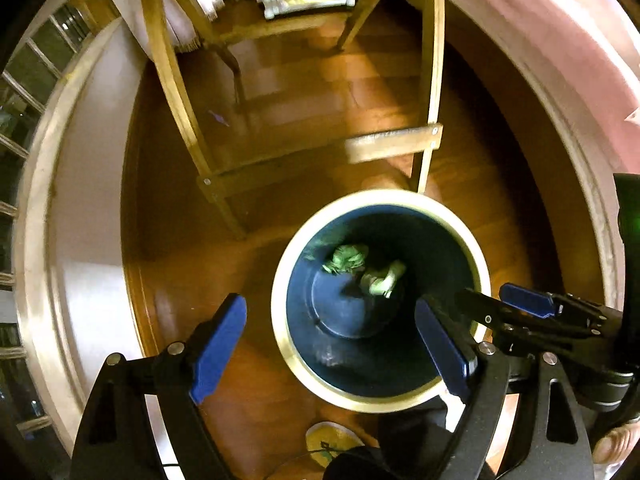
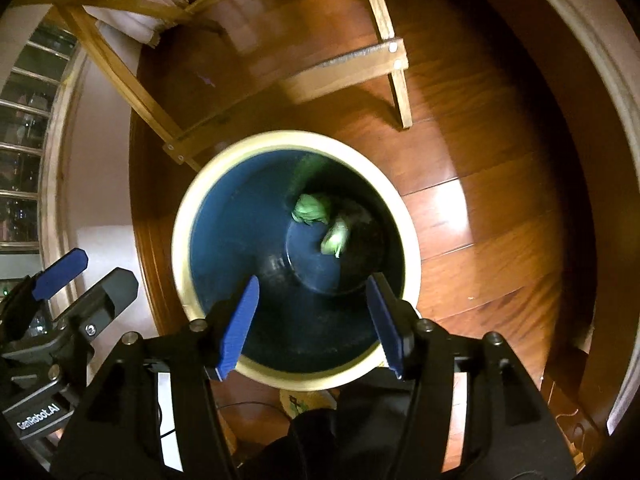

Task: Collect trash
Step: 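Lower both grippers over the bin and release the green paper and snack bag, then raise both tools back toward the table, then grasp the red-and-gold warm-patch packet with the left gripper while the right grasps the yellow wrapper, then lower both grippers over the bin and release the packet and yellow wrapper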

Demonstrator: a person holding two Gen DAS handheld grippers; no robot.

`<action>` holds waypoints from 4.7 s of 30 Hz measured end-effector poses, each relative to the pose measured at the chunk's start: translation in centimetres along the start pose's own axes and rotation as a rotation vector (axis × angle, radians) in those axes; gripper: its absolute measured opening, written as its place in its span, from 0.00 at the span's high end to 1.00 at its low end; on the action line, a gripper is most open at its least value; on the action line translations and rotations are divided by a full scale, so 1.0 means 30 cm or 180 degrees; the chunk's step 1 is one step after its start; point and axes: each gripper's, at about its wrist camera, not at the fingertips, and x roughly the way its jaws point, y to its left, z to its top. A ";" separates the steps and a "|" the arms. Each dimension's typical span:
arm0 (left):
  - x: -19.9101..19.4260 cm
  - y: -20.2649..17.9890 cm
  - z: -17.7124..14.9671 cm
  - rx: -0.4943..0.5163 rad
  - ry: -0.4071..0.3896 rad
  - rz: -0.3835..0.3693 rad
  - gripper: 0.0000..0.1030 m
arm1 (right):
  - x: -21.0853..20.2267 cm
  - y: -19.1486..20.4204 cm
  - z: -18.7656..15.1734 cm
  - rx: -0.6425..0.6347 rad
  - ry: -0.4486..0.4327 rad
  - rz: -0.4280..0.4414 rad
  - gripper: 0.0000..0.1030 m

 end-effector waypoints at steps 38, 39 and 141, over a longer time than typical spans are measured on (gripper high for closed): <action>-1.843 0.071 0.229 -0.0192 -0.1636 -0.0148 0.15 | -1.794 0.556 0.022 -0.0702 -0.1733 -0.0023 0.47; -1.849 0.078 0.242 -0.0210 -0.1645 -0.0146 0.15 | -1.806 0.561 0.049 -0.0731 -0.1765 -0.0030 0.47; -1.330 0.040 0.757 -0.0521 -0.0812 -0.0516 0.82 | -1.358 0.551 0.668 -0.1612 -0.0895 0.0602 0.84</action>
